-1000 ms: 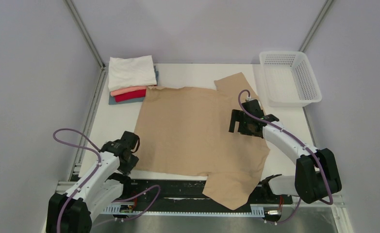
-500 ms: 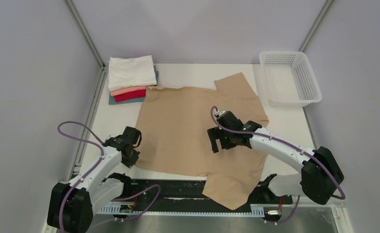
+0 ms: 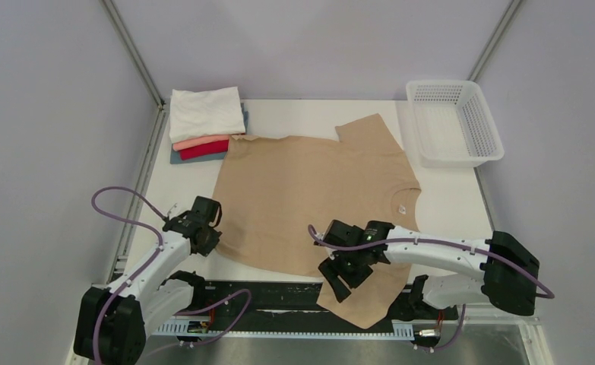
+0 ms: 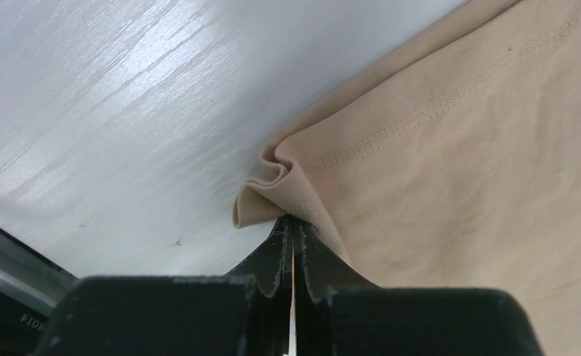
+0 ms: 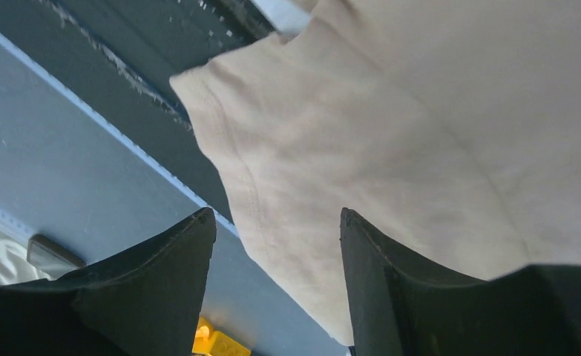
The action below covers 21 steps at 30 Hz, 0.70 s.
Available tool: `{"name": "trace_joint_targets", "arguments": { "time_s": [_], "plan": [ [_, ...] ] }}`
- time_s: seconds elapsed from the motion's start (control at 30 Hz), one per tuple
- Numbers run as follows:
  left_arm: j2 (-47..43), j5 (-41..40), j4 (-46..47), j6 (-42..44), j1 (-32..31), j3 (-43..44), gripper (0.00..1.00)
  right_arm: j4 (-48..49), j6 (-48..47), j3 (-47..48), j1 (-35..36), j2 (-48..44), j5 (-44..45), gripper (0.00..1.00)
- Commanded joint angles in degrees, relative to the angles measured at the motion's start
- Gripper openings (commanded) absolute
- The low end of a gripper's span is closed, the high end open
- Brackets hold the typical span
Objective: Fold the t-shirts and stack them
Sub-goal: Grab the side of the flattened tshirt closest away from the robot with both arms
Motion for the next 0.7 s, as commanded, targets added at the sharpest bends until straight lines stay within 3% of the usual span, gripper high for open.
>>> {"name": "trace_joint_targets", "arguments": {
  "time_s": [0.0, 0.13, 0.3, 0.4, 0.5, 0.67],
  "plan": [
    [2.23, 0.78, 3.85, 0.29, -0.02, -2.14, 0.00, -2.05, 0.93, -1.53, 2.91, 1.83, -4.07, 0.61],
    [3.10, 1.62, 4.52, 0.42, -0.10, -2.41, 0.00, -1.97, 4.87, -3.54, 6.53, 5.65, 1.39, 0.65],
    [2.91, 2.48, 5.16, 0.82, -0.10, -2.59, 0.00, 1.00, 9.12, -4.59, 8.74, 11.22, 5.15, 0.60],
    [2.12, 2.18, 4.61, 0.86, -0.13, -2.48, 0.00, 1.90, 10.14, -5.27, 9.82, 13.31, 5.40, 0.50],
    [1.12, 1.82, 3.88, 0.57, -0.08, -2.49, 0.00, 1.67, 11.00, -5.19, 9.92, 13.77, 6.48, 0.31],
    [-0.89, 1.01, 2.85, 0.14, -0.08, -2.66, 0.00, 1.72, 13.55, -5.70, 9.91, 13.86, 9.35, 0.19]
  ]
}}
